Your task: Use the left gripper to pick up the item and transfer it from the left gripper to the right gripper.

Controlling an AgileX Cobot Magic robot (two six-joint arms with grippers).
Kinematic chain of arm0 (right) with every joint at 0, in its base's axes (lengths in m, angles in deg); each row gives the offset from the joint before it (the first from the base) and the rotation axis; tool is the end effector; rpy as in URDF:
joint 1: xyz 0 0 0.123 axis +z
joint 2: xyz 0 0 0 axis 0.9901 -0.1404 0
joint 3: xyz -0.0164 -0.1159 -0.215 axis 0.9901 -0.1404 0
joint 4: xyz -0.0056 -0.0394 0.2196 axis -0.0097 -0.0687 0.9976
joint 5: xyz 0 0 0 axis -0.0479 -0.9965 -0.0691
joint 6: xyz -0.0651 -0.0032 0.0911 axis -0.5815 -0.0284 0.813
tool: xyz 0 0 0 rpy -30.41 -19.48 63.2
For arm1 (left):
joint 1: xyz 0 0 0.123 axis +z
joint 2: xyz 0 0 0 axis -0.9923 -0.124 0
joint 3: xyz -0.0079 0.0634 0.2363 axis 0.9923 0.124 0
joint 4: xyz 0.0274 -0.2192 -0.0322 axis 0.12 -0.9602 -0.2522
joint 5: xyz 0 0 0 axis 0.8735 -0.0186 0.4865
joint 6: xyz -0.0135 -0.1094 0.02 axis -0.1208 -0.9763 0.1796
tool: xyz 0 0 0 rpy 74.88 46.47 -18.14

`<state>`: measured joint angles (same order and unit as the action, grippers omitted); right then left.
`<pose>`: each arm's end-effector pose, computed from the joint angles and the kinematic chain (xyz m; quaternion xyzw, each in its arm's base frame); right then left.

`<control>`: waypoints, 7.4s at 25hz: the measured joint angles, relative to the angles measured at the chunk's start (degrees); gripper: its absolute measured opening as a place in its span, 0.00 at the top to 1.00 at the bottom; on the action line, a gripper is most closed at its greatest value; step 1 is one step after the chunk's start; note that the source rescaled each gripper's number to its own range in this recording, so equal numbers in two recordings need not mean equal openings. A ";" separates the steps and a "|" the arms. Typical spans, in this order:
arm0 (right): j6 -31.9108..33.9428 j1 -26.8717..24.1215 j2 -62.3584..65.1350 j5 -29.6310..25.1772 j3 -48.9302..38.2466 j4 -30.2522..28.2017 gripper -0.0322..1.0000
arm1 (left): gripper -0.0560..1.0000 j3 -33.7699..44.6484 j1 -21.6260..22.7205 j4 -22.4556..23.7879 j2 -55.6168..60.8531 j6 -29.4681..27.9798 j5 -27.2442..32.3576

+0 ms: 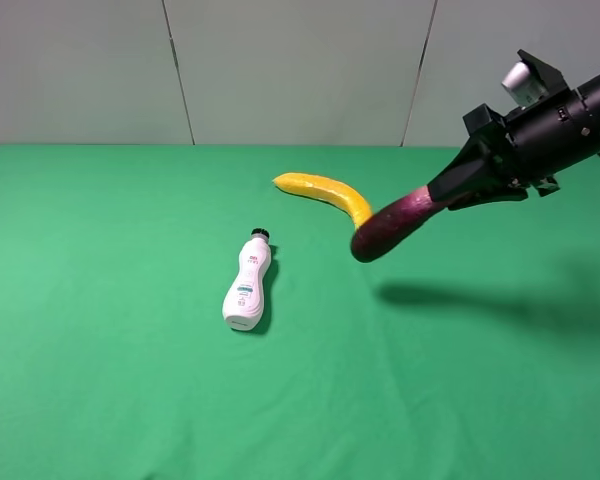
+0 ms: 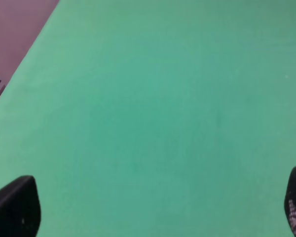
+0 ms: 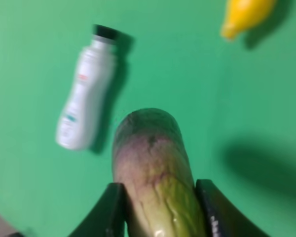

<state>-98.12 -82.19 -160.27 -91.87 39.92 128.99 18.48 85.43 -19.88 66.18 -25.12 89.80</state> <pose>0.2726 0.0642 0.2009 -0.1075 0.9372 0.2935 0.1547 0.0276 0.0188 0.2502 -0.1132 0.8465 0.0462 0.5182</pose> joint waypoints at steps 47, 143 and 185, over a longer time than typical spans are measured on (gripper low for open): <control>18.21 5.31 -6.98 1.22 1.71 -21.99 0.95 | 0.00 0.00 0.00 0.05 0.00 0.00 -0.05; 28.52 5.31 13.70 -12.37 7.24 -36.12 0.00 | 0.00 0.00 0.00 0.11 0.00 0.00 -0.05; 30.84 -0.66 84.89 -5.42 -28.11 -42.83 0.00 | 0.00 0.00 0.00 0.11 0.00 0.00 0.01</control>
<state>-67.28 -82.85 -75.37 -97.29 11.81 86.16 18.48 85.43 -19.77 66.18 -25.12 89.81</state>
